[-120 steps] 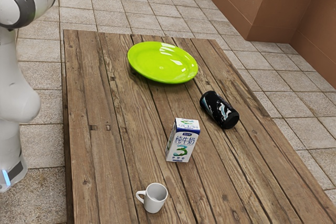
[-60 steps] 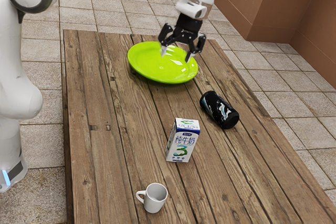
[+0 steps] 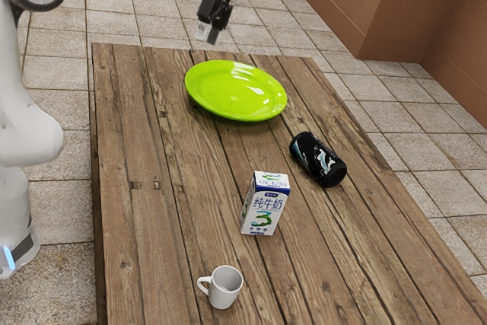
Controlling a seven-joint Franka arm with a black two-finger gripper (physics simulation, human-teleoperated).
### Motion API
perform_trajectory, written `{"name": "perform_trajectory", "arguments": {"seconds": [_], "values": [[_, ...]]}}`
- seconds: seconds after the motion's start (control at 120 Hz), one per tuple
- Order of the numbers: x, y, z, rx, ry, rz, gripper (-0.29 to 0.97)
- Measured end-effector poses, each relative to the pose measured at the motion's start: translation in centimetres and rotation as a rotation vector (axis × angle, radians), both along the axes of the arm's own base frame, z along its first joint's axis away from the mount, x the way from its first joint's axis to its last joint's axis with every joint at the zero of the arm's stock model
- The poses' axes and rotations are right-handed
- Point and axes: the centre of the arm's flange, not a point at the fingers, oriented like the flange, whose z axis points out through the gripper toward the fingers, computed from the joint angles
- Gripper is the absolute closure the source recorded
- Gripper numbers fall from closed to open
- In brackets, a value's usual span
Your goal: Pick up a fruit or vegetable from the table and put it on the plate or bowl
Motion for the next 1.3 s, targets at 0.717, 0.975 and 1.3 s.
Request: {"name": "perform_trajectory", "arguments": {"seconds": [0.717,0.975,1.3], "values": [[5.5,-19.5,-3.9,0.31,-0.019,0.302,0.0],[7.0,-20.6,-8.4,0.36,-0.04,0.461,0.0],[8.3,-17.0,-10.3,-0.024,-0.005,0.535,0.0]]}}
